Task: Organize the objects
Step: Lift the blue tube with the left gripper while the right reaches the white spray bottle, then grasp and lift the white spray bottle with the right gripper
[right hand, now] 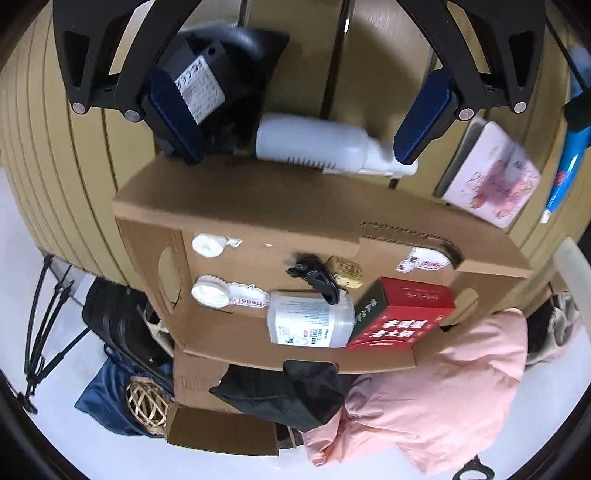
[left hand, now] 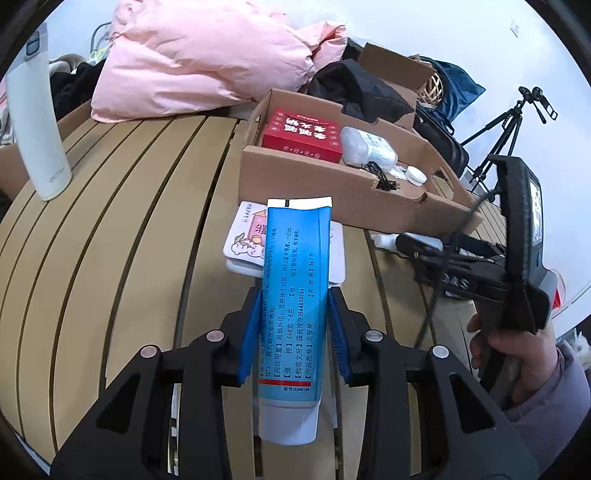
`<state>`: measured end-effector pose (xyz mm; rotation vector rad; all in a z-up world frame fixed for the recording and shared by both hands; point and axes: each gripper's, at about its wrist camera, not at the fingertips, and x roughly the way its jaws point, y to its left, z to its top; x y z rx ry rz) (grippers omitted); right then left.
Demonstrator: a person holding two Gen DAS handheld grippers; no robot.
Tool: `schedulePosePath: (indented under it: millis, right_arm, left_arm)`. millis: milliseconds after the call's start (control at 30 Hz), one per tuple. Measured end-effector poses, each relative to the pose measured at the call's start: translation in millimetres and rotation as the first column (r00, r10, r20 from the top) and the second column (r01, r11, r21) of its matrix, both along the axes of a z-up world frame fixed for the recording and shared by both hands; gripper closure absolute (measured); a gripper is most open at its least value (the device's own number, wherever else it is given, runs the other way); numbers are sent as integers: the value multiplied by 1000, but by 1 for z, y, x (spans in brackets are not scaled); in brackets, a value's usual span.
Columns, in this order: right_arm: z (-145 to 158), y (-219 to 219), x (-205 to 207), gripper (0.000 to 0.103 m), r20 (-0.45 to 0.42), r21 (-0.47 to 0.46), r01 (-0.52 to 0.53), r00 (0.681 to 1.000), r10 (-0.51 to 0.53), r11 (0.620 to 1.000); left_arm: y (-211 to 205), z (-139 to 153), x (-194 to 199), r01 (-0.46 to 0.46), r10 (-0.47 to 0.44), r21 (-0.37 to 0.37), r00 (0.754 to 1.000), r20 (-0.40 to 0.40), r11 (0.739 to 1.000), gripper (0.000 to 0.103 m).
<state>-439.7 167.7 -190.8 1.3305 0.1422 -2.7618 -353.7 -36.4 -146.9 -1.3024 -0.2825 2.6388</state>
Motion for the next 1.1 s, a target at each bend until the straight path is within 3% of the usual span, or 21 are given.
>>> schedulePosePath:
  millis: [100, 167, 267, 500, 533, 633, 733, 900, 933, 967, 1000, 1100]
  right_arm:
    - [-8, -5, -3, 0, 73, -94, -133, 987, 140, 987]
    - [-14, -15, 1, 0, 110, -106, -232, 964, 243, 967]
    - [-16, -25, 12, 0, 94, -47, -328, 939, 331, 944]
    - [-5, -23, 1, 0, 15, 24, -394, 919, 394, 919]
    - [-5, -22, -2, 2, 9, 17, -411, 912, 411, 911]
    - [-7, -27, 5, 31, 46, -32, -469, 882, 470, 883]
    - [-7, -30, 23, 34, 63, -65, -530, 844, 533, 846]
    - [-15, -28, 18, 35, 61, -66, -456, 886, 460, 887]
    - [-17, -32, 15, 42, 66, -66, -446, 891, 450, 893]
    - [-18, -36, 17, 65, 49, -39, -442, 895, 444, 896]
    - [-18, -39, 18, 72, 38, -19, -435, 900, 435, 900]
    - [-16, -42, 21, 73, 37, -18, -387, 921, 387, 922]
  left_arm:
    - [-2, -1, -2, -10, 10, 3, 1000, 6, 1000, 72]
    - [-4, 0, -2, -15, 15, 7, 1000, 2, 1000, 72]
    - [-6, -1, -3, -24, 24, 7, 1000, 6, 1000, 72]
    - [-8, -5, -5, -36, 36, 3, 999, 23, 999, 72]
    - [-9, -5, -5, -38, 38, 3, 999, 26, 999, 72]
    - [-11, -5, -6, -44, 43, 8, 999, 29, 999, 71]
    - [-10, -5, -6, -42, 42, 8, 999, 29, 999, 71]
    - [-7, -9, -8, -35, 36, -10, 999, 35, 999, 72]
    - [-7, -10, -9, -33, 34, -14, 999, 38, 999, 72]
    - [-6, -10, -9, -30, 30, -19, 999, 39, 999, 72]
    - [-6, -11, -9, -28, 29, -26, 999, 37, 999, 72]
    - [-4, -7, -6, -32, 33, -49, 999, 10, 998, 72]
